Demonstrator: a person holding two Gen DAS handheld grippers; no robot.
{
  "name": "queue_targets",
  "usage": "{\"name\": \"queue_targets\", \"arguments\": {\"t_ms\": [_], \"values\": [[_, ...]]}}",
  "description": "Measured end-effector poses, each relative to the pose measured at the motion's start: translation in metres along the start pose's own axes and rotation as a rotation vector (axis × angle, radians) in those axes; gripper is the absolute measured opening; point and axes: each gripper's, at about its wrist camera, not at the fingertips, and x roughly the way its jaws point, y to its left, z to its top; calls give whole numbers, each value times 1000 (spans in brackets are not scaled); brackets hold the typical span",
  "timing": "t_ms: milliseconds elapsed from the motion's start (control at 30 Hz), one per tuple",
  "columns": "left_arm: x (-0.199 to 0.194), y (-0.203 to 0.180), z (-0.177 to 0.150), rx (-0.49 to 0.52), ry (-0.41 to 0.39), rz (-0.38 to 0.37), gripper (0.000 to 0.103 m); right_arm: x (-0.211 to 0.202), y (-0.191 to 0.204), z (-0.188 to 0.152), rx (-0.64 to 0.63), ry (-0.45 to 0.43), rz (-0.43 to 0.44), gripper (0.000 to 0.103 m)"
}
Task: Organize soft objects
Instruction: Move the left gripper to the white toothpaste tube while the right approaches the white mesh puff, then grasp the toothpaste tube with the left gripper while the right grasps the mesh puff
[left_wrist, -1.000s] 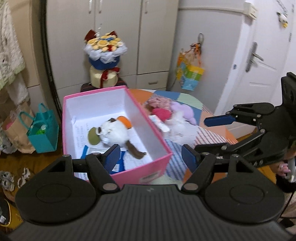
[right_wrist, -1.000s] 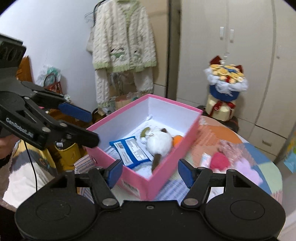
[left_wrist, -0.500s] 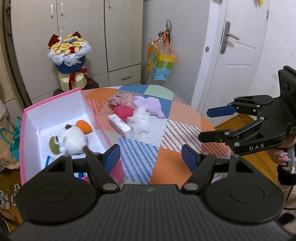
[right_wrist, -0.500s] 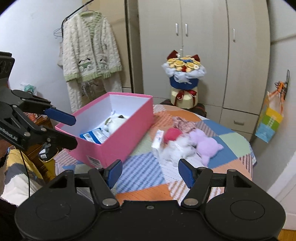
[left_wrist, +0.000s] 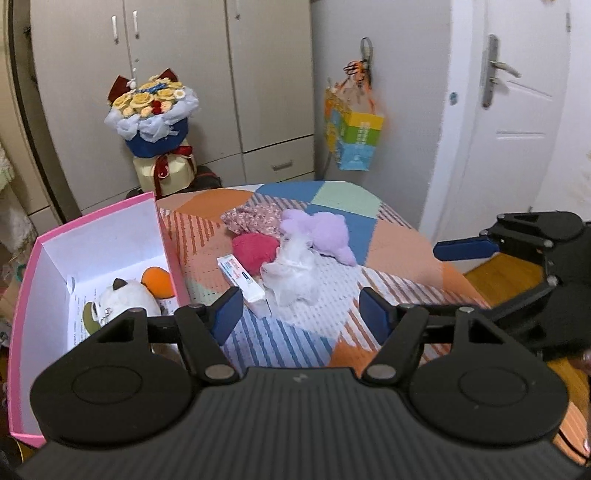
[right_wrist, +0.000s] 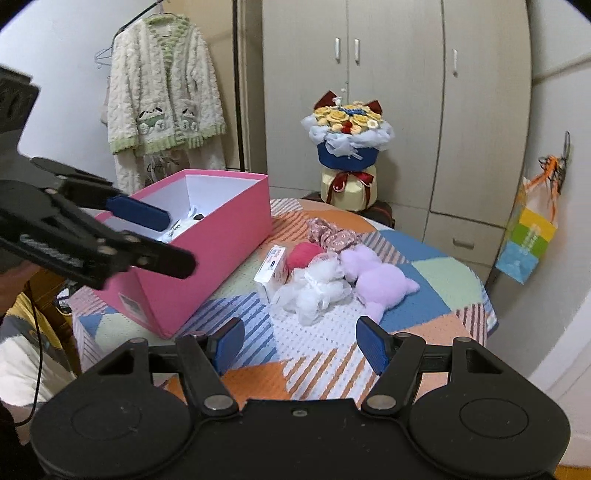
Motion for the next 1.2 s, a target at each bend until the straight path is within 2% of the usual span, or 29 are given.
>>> {"name": "queue_targets", "arguments": {"t_ms": [67, 200, 300, 400, 533, 667, 800, 967, 1100, 1200], "values": [[17, -1, 1, -24, 13, 26, 60, 10, 2, 0, -40, -7, -7, 72], [56, -1, -4, -85, 46, 96, 55, 42, 3, -1, -110, 7, -36, 72], [80, 2, -7, -138, 38, 136, 50, 68, -4, -1, -95, 24, -19, 71], [94, 9, -10, -219, 6, 166, 47, 91, -18, 0, -29, 16, 3, 71], [112, 9, -12, -226, -9, 229, 40, 111, -32, 2, 88, 6, 35, 71], [128, 10, -14, -217, 14, 275, 33, 128, -33, -2, 49, 19, 48, 71], [137, 10, -17, -236, 15, 329, 32, 144, -33, -2, 21, 34, 73, 71], [149, 13, -17, -273, 32, 332, 32, 162, -31, 0, -48, 48, 79, 71], [161, 20, -16, -293, 83, 306, 32, 173, -33, -2, -58, 62, 82, 72], [167, 25, -16, -329, 95, 296, 32, 177, -30, -2, -75, 60, 67, 80]]}}
